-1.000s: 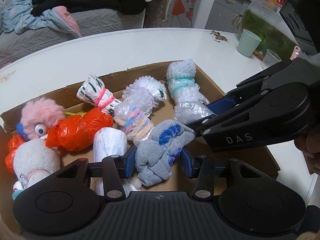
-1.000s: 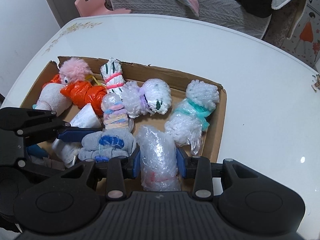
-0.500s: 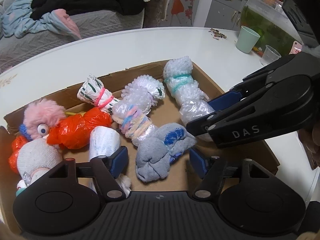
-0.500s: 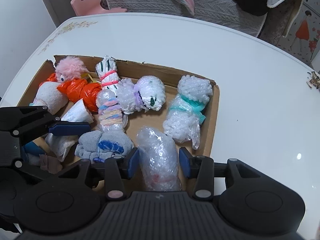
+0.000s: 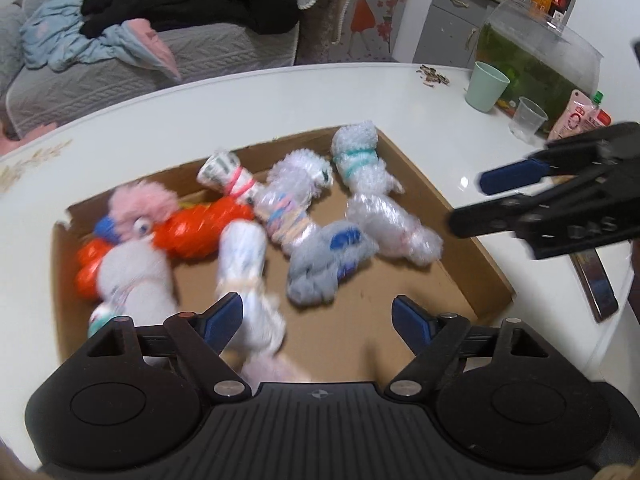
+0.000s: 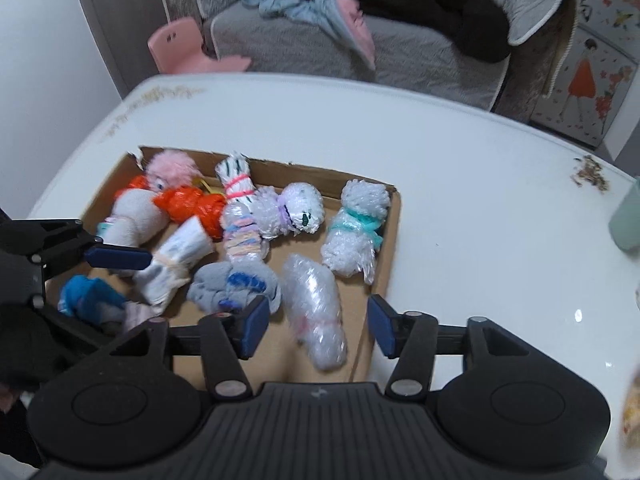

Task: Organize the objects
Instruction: 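Carry both bundles into the tray, lower them and open both grippers, then grasp the rope-tied blue sock bundle with the right gripper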

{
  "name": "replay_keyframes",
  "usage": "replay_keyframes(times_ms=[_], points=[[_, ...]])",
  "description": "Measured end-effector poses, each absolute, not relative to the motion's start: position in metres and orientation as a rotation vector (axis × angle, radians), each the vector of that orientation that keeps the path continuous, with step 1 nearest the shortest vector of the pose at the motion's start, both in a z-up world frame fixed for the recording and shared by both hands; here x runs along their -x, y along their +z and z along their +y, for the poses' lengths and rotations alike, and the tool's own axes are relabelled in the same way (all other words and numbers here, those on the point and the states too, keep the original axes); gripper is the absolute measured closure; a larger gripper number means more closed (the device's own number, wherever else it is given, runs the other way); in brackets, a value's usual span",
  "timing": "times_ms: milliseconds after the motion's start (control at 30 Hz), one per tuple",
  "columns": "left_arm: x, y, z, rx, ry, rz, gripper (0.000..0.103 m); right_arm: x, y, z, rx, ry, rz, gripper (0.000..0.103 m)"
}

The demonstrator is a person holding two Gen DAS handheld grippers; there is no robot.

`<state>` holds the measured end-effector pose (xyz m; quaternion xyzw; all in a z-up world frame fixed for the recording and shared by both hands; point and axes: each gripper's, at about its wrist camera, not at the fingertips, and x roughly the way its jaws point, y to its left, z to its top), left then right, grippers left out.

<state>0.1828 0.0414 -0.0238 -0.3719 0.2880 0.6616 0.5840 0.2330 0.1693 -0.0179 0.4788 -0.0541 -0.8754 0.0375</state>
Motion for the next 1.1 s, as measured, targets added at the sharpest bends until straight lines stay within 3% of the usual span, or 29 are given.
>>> replay_keyframes(times_ms=[267,333,400,600,733,900,1100], points=[[-0.196,-0.015,-0.013,0.912,1.563,0.741,0.017,-0.291,-0.016,0.152,-1.458,-2.701,-0.229,0.047],[-0.198,-0.013,-0.021,0.917,1.56,0.737,0.016,-0.306,-0.02,0.139,-1.458,-2.698,-0.253,0.032],[-0.198,-0.014,-0.028,0.939,1.559,0.733,0.016,-0.315,-0.028,0.125,-1.471,-2.686,-0.294,0.027],[-0.191,-0.018,-0.044,1.002,1.578,0.729,0.016,-0.317,-0.062,0.095,-1.606,-2.667,-0.476,0.031],[-0.183,-0.018,-0.047,1.023,1.597,0.7,0.016,-0.308,-0.075,0.09,-1.629,-2.672,-0.576,0.027],[-0.184,-0.018,-0.044,1.022,1.598,0.69,0.016,-0.307,-0.072,0.08,-1.648,-2.686,-0.544,0.028],[-0.189,-0.021,-0.041,1.023,1.584,0.701,0.015,-0.312,-0.079,0.083,-1.673,-2.67,-0.689,0.028]])
